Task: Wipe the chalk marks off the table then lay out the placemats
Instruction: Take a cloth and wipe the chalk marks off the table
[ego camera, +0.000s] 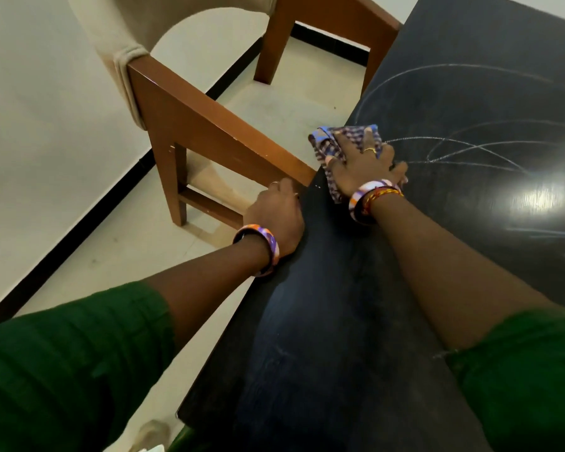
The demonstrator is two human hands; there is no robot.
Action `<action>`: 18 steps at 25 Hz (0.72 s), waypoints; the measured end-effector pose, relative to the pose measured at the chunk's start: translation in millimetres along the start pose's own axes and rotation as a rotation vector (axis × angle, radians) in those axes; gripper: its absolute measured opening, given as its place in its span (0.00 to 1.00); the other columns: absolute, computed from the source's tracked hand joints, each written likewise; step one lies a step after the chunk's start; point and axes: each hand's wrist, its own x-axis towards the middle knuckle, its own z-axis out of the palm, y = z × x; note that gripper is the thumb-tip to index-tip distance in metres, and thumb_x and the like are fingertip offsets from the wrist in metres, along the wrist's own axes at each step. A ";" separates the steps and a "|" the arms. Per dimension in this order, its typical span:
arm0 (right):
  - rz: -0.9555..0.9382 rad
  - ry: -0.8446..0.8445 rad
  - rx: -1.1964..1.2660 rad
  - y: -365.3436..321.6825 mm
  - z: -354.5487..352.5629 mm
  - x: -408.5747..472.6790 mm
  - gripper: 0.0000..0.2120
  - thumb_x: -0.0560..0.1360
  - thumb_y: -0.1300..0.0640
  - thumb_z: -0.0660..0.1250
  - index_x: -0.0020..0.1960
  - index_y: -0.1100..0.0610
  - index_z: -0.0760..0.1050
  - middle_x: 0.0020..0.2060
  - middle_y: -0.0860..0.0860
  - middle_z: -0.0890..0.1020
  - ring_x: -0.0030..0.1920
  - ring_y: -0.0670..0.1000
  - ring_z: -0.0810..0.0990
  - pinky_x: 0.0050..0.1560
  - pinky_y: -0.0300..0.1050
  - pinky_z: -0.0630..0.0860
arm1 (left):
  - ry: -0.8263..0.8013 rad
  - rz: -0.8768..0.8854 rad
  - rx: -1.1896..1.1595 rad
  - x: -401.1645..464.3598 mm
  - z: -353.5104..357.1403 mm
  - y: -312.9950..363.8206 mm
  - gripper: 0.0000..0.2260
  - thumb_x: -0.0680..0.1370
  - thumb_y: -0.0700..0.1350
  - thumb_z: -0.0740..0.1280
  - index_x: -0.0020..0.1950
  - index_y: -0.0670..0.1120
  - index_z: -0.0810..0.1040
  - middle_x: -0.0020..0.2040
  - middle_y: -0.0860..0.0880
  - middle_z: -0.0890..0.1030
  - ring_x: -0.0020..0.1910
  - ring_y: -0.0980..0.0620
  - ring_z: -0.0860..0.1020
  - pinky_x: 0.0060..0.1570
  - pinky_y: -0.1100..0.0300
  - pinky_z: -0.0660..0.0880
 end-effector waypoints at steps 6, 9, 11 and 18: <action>0.243 0.118 0.056 61.9 -17.2 -27.5 0.25 0.80 0.41 0.48 0.75 0.40 0.48 0.77 0.50 0.46 0.75 0.61 0.48 0.72 0.63 0.47 | 0.051 0.346 0.199 39.2 7.8 26.4 0.17 0.80 0.44 0.53 0.67 0.42 0.67 0.67 0.42 0.69 0.65 0.44 0.68 0.62 0.54 0.66; 0.296 0.182 0.262 79.7 -55.3 -59.3 0.26 0.81 0.53 0.52 0.76 0.60 0.52 0.76 0.58 0.53 0.74 0.59 0.54 0.71 0.46 0.52 | 0.006 0.349 0.185 60.6 13.5 41.1 0.17 0.80 0.44 0.54 0.68 0.41 0.67 0.72 0.41 0.64 0.71 0.43 0.63 0.67 0.51 0.64; 0.348 0.193 0.357 82.7 -57.6 -52.3 0.25 0.81 0.57 0.52 0.74 0.68 0.52 0.75 0.60 0.54 0.74 0.60 0.55 0.71 0.43 0.54 | -0.021 0.296 0.164 74.2 15.2 50.2 0.17 0.80 0.44 0.55 0.68 0.41 0.66 0.72 0.41 0.64 0.70 0.42 0.63 0.68 0.51 0.64; 0.146 0.030 0.045 35.4 -9.1 9.3 0.24 0.79 0.41 0.50 0.73 0.35 0.49 0.77 0.48 0.44 0.75 0.62 0.45 0.69 0.69 0.45 | -0.178 0.008 0.062 99.3 18.6 62.3 0.20 0.82 0.50 0.49 0.63 0.39 0.69 0.63 0.39 0.75 0.62 0.39 0.73 0.65 0.49 0.61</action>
